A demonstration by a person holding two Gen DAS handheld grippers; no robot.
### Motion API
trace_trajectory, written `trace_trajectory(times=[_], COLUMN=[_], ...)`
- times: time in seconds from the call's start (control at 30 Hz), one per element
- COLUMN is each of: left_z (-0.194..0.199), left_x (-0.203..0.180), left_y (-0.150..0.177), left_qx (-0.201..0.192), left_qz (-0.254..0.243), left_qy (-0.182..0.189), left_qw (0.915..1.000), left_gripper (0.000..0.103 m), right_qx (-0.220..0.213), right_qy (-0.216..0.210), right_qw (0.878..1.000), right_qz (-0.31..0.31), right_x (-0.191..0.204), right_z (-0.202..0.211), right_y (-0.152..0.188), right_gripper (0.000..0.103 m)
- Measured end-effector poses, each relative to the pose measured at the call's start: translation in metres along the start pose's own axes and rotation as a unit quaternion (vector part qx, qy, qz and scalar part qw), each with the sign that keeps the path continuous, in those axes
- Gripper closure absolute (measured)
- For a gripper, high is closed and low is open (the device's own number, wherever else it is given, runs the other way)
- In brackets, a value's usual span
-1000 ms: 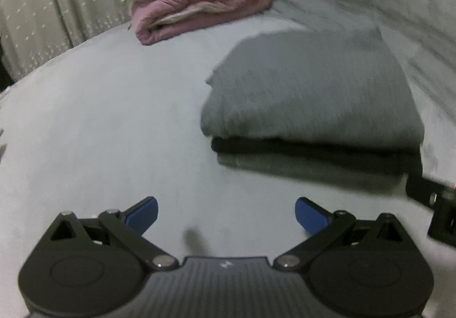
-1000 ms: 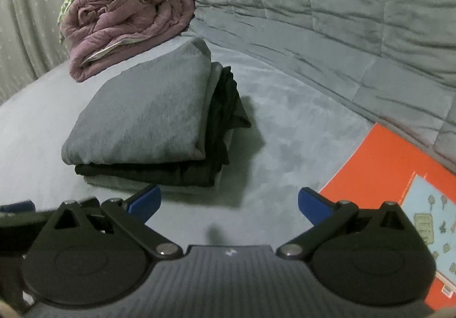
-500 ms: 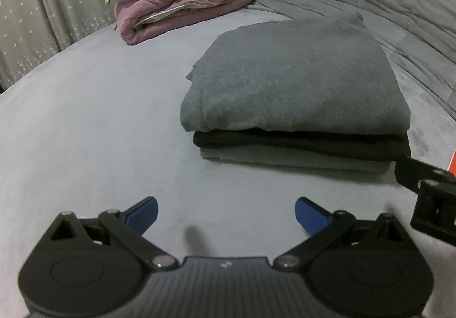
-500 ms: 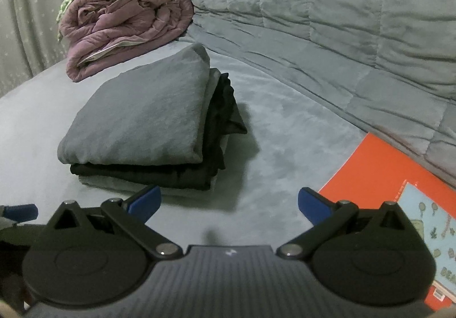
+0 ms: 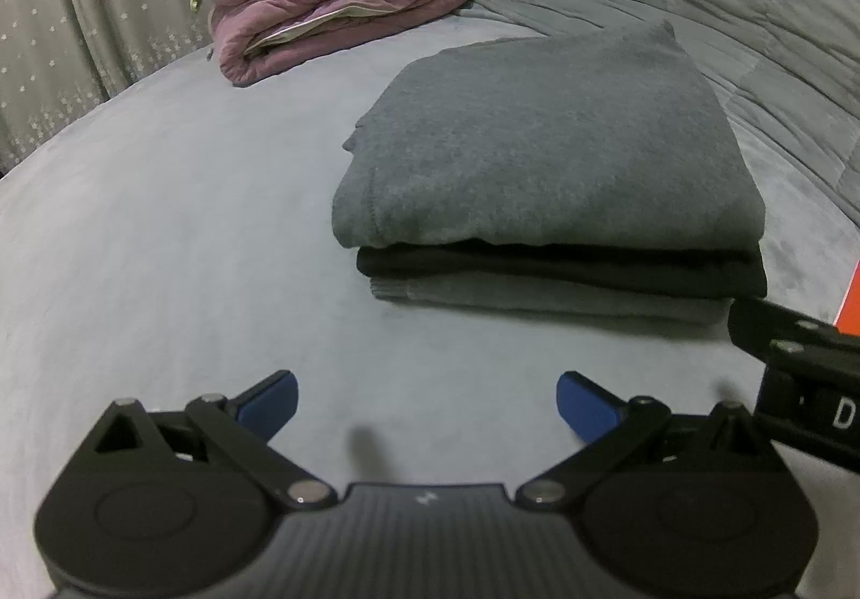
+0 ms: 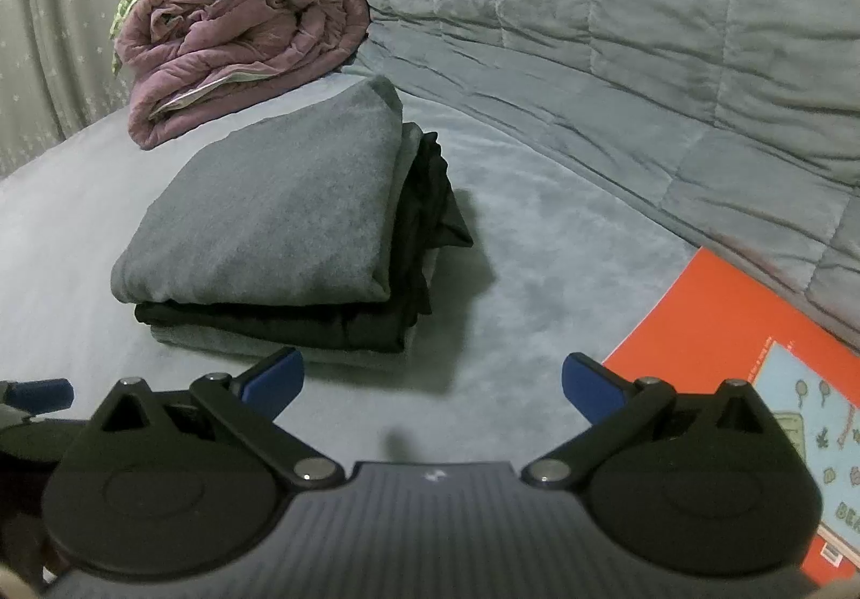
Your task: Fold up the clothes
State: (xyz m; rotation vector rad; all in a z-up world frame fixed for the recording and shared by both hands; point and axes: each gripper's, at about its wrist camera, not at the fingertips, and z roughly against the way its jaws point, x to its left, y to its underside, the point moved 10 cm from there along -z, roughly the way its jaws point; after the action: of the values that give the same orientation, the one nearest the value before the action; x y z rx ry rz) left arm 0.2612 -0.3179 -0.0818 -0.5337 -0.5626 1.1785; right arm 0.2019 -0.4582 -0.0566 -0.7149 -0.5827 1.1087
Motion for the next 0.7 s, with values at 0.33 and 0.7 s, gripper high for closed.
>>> trace_trajectory(times=[0.33,0.7], left_z=[-0.0001,0.0010], left_x=[0.0006,0.0021], left_y=[0.0004,0.0007], left_qx=[0.000,0.000], left_qz=[-0.002,-0.004], left_qy=[-0.003,0.000], left_qw=[1.0000,1.0000], left_gripper=[0.001,0.001], right_qx=[0.000,0.000], right_qy=[-0.004,-0.002], right_qw=[1.000,1.000], right_qz=[0.003,0.002], right_x=[0.0035,0.0038], right_z=[0.0019,0.0018], right_y=[0.0023,0.0023], right_gripper=[0.000,0.000])
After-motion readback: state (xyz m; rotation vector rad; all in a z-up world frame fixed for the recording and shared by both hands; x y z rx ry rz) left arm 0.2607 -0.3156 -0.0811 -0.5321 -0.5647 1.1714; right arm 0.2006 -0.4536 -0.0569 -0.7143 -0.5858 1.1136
